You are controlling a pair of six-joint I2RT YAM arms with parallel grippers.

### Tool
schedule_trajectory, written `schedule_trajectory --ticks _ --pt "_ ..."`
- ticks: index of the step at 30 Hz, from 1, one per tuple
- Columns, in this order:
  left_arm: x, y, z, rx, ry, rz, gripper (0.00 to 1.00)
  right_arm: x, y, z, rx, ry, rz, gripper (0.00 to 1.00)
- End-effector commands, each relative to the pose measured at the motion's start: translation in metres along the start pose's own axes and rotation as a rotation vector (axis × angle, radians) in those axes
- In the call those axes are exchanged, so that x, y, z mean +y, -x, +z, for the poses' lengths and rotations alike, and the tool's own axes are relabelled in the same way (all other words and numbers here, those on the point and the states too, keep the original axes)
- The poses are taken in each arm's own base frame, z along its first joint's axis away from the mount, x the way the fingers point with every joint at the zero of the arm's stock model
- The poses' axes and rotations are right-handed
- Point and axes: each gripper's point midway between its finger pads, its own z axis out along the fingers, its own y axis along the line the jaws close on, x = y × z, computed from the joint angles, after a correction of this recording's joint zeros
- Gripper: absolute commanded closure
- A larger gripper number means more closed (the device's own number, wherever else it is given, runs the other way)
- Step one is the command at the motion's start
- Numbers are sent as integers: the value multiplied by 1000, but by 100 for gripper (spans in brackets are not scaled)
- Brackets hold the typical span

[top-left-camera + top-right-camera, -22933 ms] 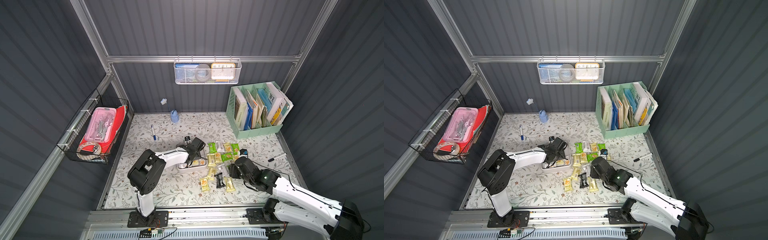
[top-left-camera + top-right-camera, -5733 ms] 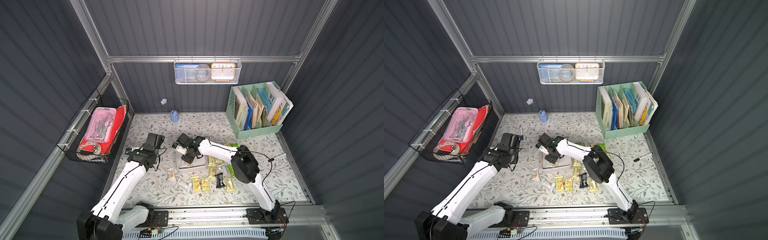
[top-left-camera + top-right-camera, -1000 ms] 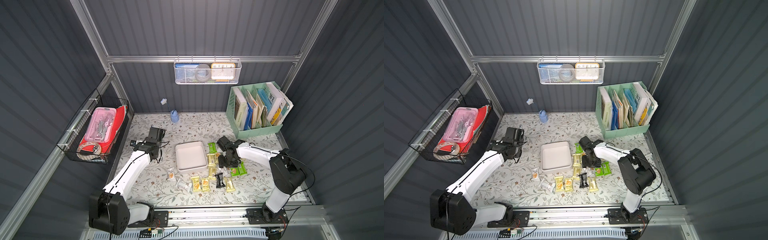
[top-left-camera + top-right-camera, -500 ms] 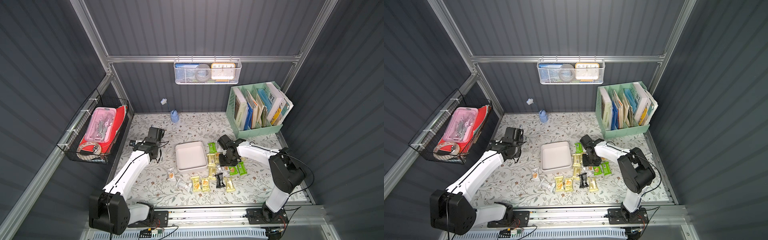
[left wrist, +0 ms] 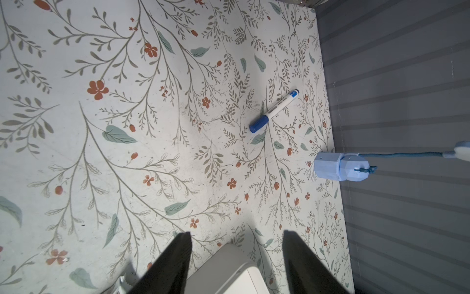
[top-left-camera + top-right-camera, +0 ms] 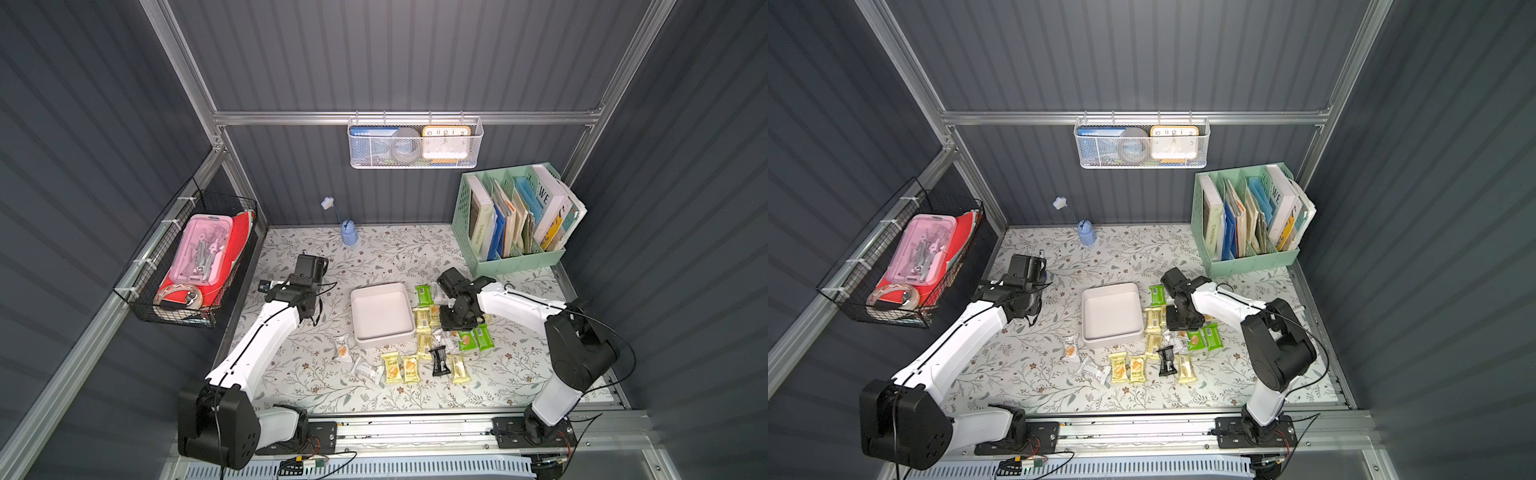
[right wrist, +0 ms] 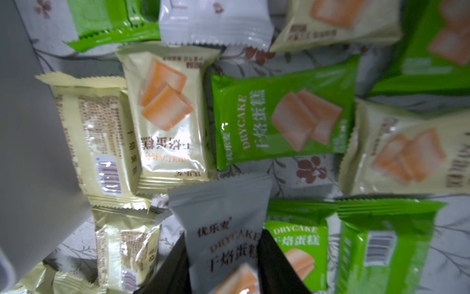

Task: Take the cookies out of the storage box
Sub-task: Pick up the cookie at the center of the board, then place the cookie at the center of the board.

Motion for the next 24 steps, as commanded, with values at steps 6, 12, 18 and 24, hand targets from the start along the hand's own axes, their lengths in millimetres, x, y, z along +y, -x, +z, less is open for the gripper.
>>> schedule_trajectory --ticks 6,12,18,24 --pt "2 1 4 -1 6 7 38 -65 12 -27 -79 -149 224 64" --pt "0 -1 9 3 11 9 38 -119 6 -22 -72 -198 462 64" --pt "-3 -1 11 3 14 7 38 -150 -15 -6 -30 -219 648 65" --pt "-3 -2 14 4 27 13 38 -160 -21 1 -22 -229 687 49"
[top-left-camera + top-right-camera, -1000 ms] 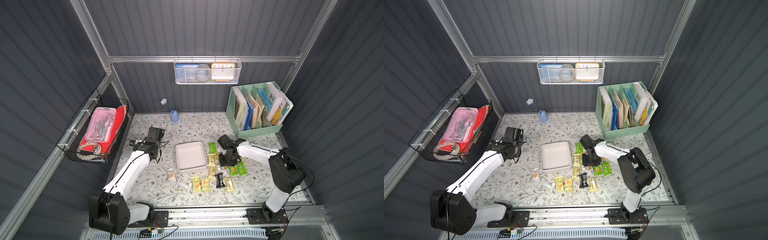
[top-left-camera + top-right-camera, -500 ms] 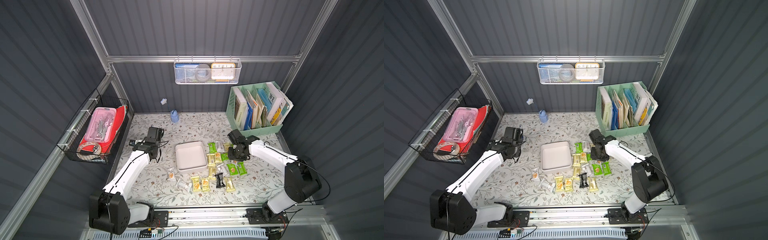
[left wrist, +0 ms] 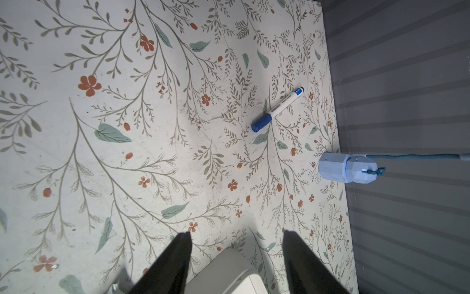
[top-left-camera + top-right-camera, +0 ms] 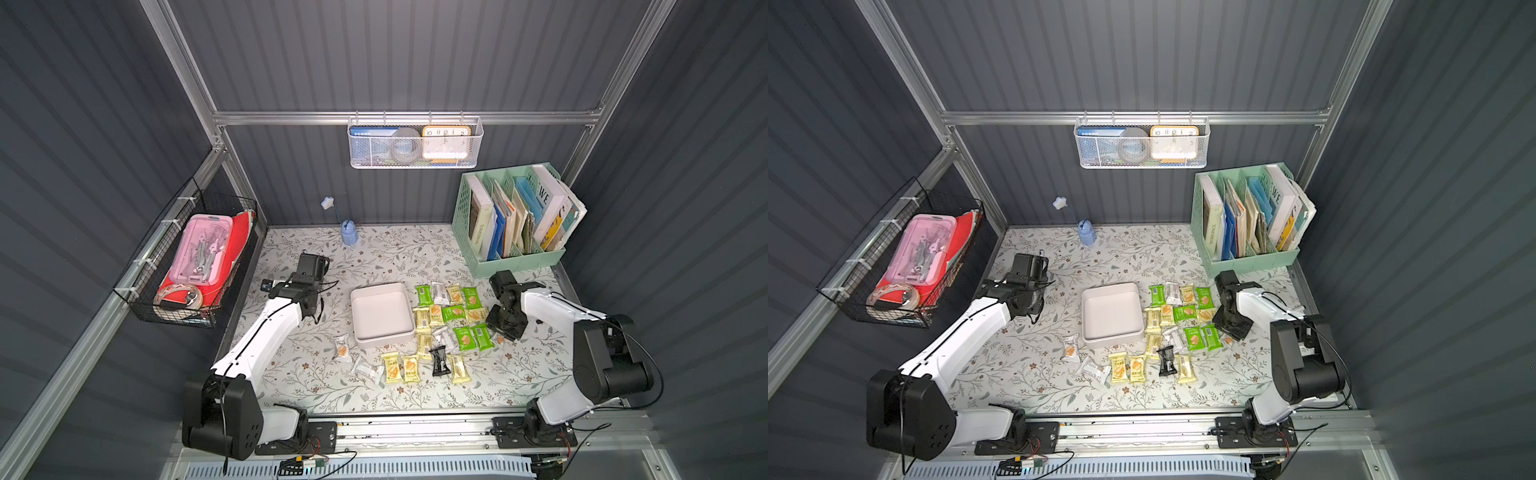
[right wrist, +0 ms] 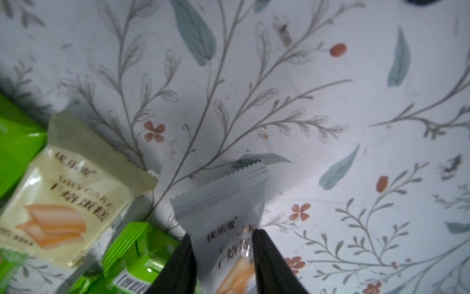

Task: Take the cookies out of the storage box
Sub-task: Place the cookie at the center of the board, then reset both arms

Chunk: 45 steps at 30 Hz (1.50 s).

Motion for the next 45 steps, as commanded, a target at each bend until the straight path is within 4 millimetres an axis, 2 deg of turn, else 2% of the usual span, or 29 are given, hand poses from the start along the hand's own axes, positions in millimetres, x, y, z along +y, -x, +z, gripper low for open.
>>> schedule_trajectory --ticks 1,4,8,10,12,14,18,21,23,26,27,28,31,37,42,45 --pt "-3 3 2 -5 12 13 38 -1 5 -2 -21 9 26 47" --pt "-2 3 4 -12 22 30 37 -2 15 -15 -83 22 27 42" --pt "-9 11 8 -68 9 145 36 -6 42 -51 -284 75 30 37" --pt "-24 17 12 -117 -35 291 32 -5 57 -70 -407 116 12 36" --pt "-54 9 20 -125 -167 516 13 -7 71 -88 -523 140 7 35" --pt "-71 -3 28 -111 -229 728 2 -8 86 -110 -657 182 4 34" --pt "-71 -7 52 -128 -202 1051 0 -17 105 -124 -861 152 -45 34" --pt "-69 1 60 -141 -282 1148 0 -23 116 -116 -904 103 -105 34" --pt "-64 13 61 -182 -334 1155 0 -24 124 -113 -919 57 -152 34" --pt "-57 24 66 -218 -399 1137 0 -11 127 -100 -879 86 -234 32" --pt "-55 24 69 -222 -412 1137 0 -8 128 -97 -879 112 -242 32" --pt "-54 22 72 -222 -424 1140 0 -3 127 -83 -852 124 -255 32" --pt "-53 15 77 -230 -468 1162 0 7 126 -68 -852 179 -269 33" --pt "-47 18 79 -306 -506 1152 0 20 137 -57 -915 243 -267 33" --pt "-46 19 85 -358 -544 1081 0 33 153 -65 -982 294 -278 33" --pt "-42 20 88 -403 -550 1074 0 45 148 -56 -947 341 -334 33"
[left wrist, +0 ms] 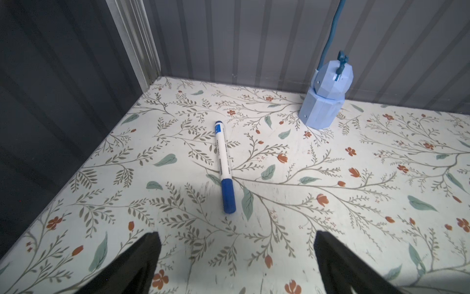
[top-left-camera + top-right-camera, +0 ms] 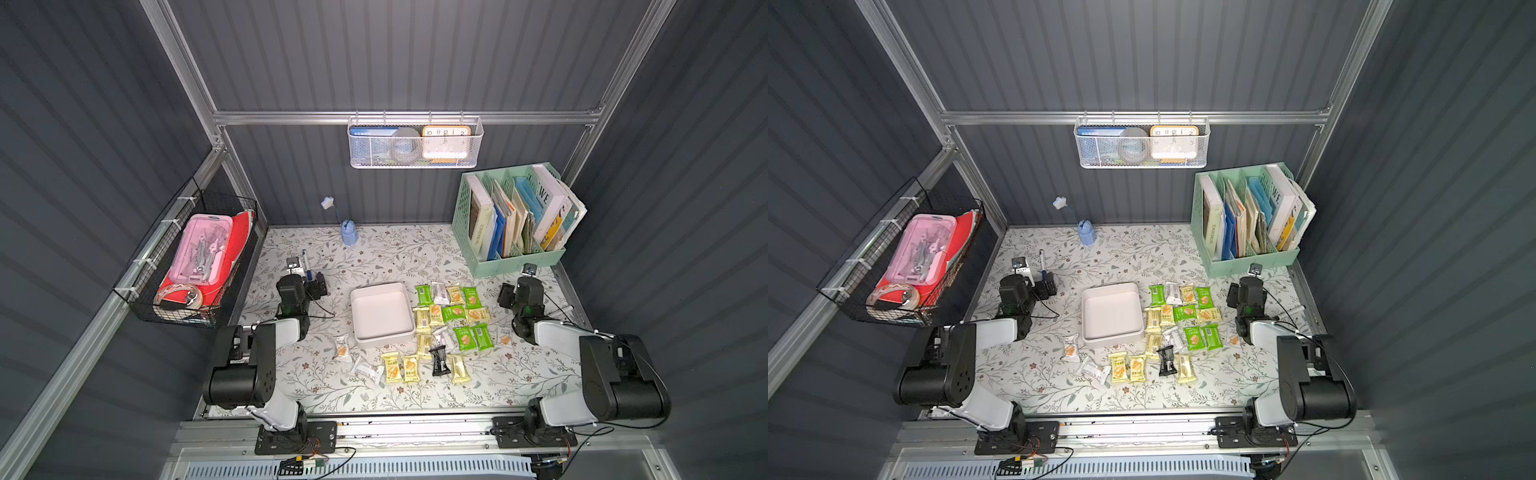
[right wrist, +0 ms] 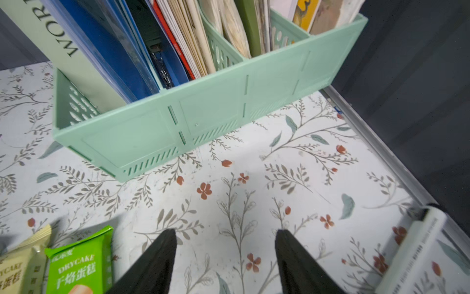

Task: Take the cookies out of the storage box
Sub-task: Reset both arms

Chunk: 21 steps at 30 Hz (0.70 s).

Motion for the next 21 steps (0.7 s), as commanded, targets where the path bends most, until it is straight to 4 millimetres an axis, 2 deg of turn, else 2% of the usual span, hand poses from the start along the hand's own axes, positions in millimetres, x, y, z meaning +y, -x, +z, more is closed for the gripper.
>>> schedule_trajectory --ticks 1,4,5,7,10,11,12,13,15,21 --pt "3 12 1 -113 9 -15 0 18 14 3 -67 103 -20 34" --pt "10 6 -4 -165 30 -42 0 22 11 -1 -120 143 -27 33" --pt "9 13 -7 -209 25 -22 0 23 9 -2 -127 156 -30 33" --pt "9 15 -8 -207 24 -45 0 27 0 -4 -122 187 -43 32" --pt "10 15 -10 -210 30 -48 0 28 3 -3 -177 192 -40 27" --pt "13 17 -9 -224 45 -60 0 29 3 -3 -185 196 -42 23" --pt "15 18 -7 -222 56 -66 0 27 3 -2 -177 186 -39 3" --pt "23 16 -5 -201 100 -85 0 26 3 -3 -170 181 -34 1" --pt "32 16 -8 -219 151 -110 0 26 3 -5 -171 184 -45 1" --pt "32 16 -9 -213 152 -110 0 25 3 -4 -187 177 -39 1"
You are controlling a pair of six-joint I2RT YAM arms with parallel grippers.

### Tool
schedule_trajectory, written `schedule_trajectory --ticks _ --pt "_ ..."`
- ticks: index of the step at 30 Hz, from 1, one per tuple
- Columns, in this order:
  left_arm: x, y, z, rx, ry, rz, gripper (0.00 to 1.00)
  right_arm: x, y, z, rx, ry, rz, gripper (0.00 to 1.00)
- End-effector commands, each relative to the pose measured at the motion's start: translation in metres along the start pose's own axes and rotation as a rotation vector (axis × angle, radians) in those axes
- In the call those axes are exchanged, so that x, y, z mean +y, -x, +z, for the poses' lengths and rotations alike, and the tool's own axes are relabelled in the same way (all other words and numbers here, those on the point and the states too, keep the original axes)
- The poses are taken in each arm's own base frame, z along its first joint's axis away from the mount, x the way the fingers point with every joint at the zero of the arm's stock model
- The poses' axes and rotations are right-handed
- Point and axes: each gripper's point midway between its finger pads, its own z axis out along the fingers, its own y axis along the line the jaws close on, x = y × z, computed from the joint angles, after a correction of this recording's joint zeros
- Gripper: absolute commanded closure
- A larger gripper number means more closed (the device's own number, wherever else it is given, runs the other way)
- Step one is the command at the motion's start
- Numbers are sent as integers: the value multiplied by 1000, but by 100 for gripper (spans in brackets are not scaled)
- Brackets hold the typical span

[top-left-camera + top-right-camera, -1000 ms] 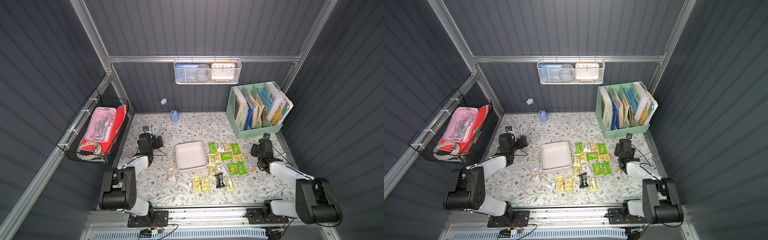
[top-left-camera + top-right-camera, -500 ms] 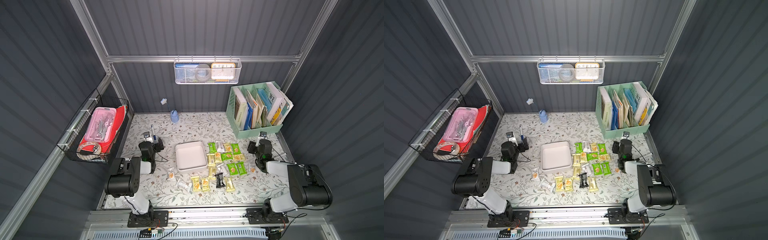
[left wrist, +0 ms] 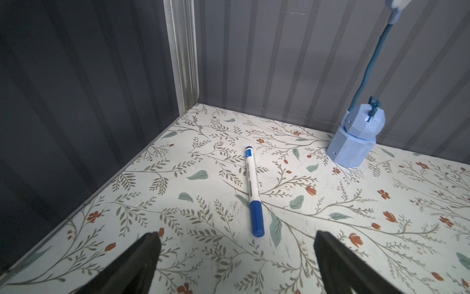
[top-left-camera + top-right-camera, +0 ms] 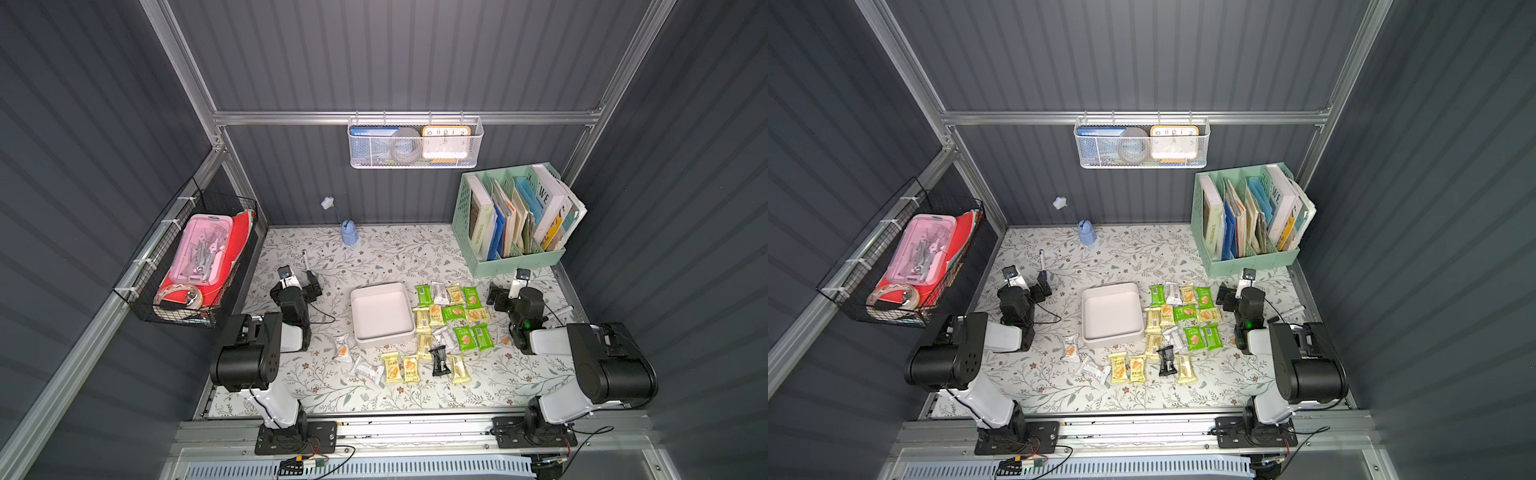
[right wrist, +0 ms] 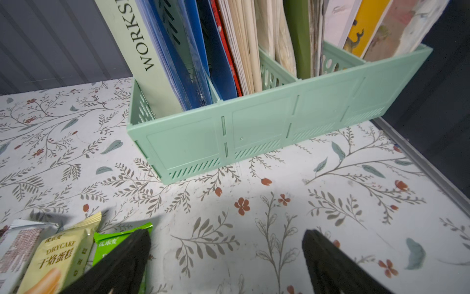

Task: Take the cookies out of the storage box
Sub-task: Reset both arms

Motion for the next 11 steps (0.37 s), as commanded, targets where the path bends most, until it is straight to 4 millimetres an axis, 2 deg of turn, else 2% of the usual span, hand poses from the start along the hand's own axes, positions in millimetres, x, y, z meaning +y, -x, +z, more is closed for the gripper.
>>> schedule_trajectory --ticks 1,11 --pt "5 12 1 -40 27 -28 0 0 5 -1 -31 3 -5 1" --pt "4 12 1 -39 24 -29 0 0 4 3 -13 15 8 1"
